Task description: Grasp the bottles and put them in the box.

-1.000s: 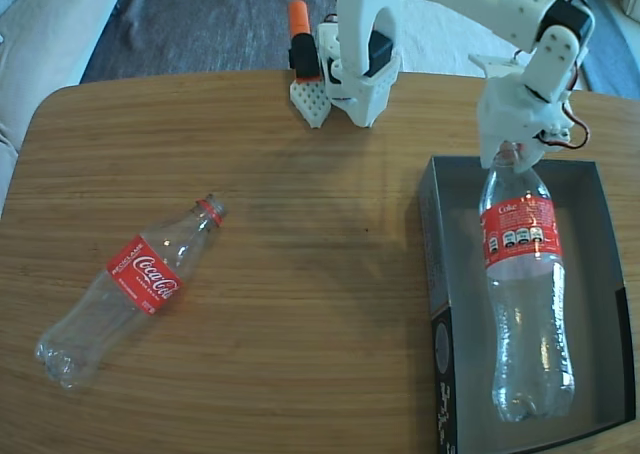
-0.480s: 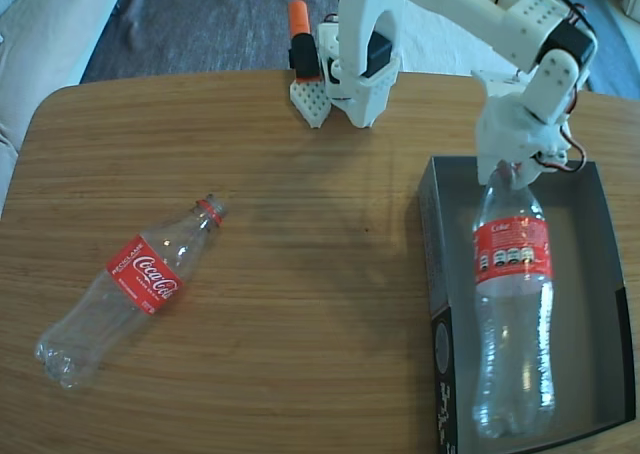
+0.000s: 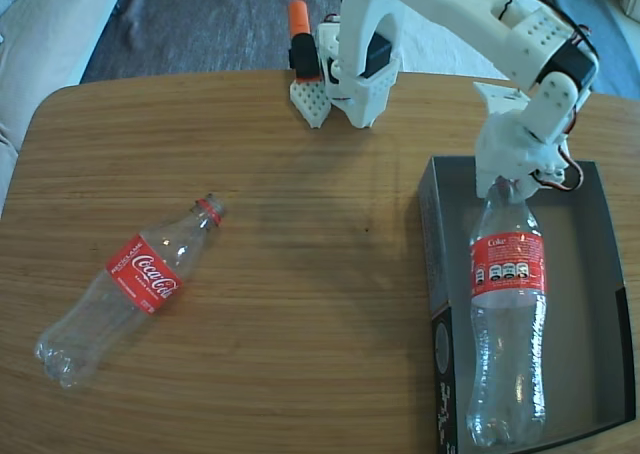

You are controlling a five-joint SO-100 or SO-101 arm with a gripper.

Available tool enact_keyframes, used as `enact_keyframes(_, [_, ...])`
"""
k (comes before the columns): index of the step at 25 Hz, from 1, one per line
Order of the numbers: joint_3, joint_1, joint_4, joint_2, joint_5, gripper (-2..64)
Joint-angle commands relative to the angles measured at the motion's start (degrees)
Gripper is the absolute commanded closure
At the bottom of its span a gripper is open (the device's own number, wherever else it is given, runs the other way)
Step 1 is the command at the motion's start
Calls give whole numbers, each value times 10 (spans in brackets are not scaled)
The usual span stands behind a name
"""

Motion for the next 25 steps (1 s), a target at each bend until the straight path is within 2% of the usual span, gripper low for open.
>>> enact_keyframes(1, [-36, 3, -2, -2, -1, 617])
enact_keyframes(7, [-26, 0, -20, -11, -1, 617])
enact_keyframes(20, [1, 1, -21, -11, -1, 611])
enact_keyframes(22, [0, 4, -21, -11, 0, 559])
enact_keyframes(25, [2, 5, -21, -2, 7, 412])
